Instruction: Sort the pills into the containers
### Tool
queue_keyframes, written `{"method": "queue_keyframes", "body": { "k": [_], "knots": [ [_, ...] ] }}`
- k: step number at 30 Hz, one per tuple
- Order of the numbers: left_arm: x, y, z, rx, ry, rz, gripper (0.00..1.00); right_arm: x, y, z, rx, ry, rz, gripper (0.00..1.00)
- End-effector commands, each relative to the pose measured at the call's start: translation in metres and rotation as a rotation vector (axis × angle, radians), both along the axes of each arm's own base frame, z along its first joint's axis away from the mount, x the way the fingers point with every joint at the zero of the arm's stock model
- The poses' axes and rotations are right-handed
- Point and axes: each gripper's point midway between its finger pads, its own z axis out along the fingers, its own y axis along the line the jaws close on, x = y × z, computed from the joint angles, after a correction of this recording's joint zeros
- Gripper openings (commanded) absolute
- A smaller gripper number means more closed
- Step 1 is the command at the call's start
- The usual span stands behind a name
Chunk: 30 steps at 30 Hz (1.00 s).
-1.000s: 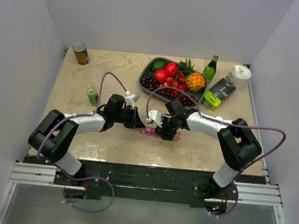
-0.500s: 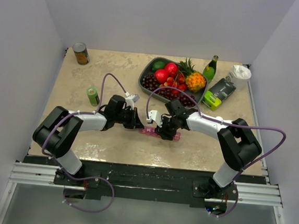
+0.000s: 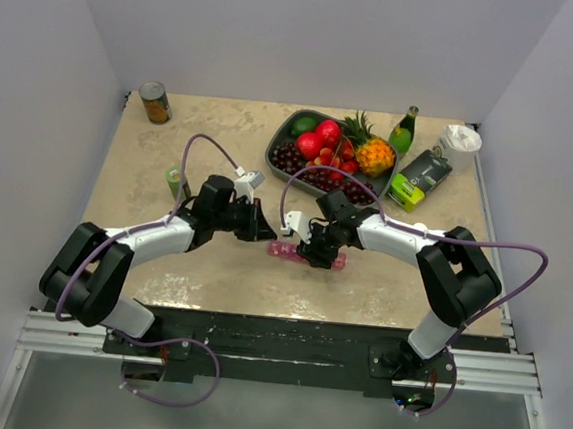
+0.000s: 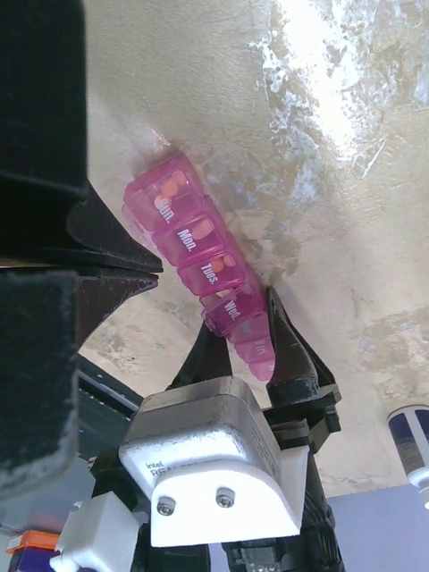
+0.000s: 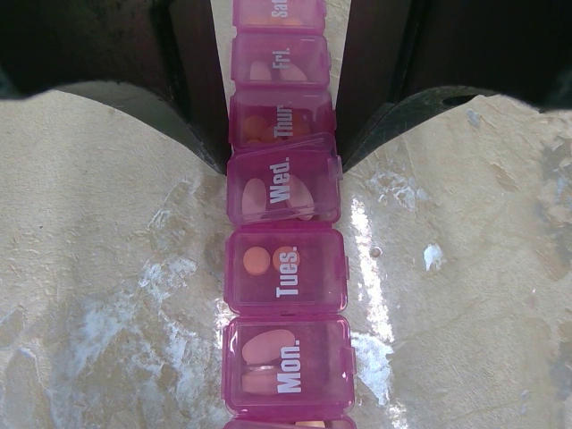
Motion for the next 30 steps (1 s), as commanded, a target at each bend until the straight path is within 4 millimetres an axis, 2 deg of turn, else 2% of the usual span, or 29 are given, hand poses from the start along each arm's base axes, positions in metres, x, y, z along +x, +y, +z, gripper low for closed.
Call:
{"method": "queue_keyframes", "body": {
  "k": [1,2,7,9,10,13,14,18,25,28,30],
  "knots": [
    [-0.002,0.0,-0.01,-0.001,0.045,-0.019,0.0,-0.003,-0.009,-0.012,-0.058,0.027,-0.018,0.52],
    [-0.005,0.002,-0.02,0.016,0.072,-0.017,0.0,-0.003,-0.009,-0.012,-0.058,0.027,-0.018,0.52],
    [-0.029,0.031,-0.107,0.19,0.238,0.044,0.0,-0.003,-0.009,-0.013,-0.059,0.032,-0.015,0.52],
    [-0.037,0.038,-0.133,0.227,0.299,0.042,0.0,-0.002,-0.009,-0.011,-0.057,0.028,-0.019,0.52],
    [-0.036,0.036,-0.134,0.222,0.294,0.041,0.0,-0.003,-0.01,-0.011,-0.059,0.026,-0.018,0.52],
    [-0.028,0.031,-0.116,0.191,0.247,0.045,0.0,-0.002,-0.009,-0.011,-0.056,0.023,-0.018,0.52],
    [-0.022,0.029,-0.102,0.178,0.204,0.042,0.0,-0.003,-0.01,-0.012,-0.06,0.027,-0.02,0.52],
    [-0.014,0.024,-0.063,0.149,0.14,0.027,0.0,-0.003,-0.009,-0.012,-0.059,0.032,-0.017,0.52],
    [-0.024,0.014,-0.013,0.057,0.074,-0.065,0.0,-0.003,-0.01,-0.013,-0.062,0.033,-0.017,0.5],
    [-0.016,0.005,0.014,-0.006,0.018,-0.072,0.0,-0.004,-0.01,-0.015,-0.066,0.038,-0.016,0.5],
    [-0.003,-0.003,0.035,-0.068,-0.023,-0.069,0.0,-0.004,-0.01,-0.015,-0.067,0.039,-0.016,0.49]
  ]
}}
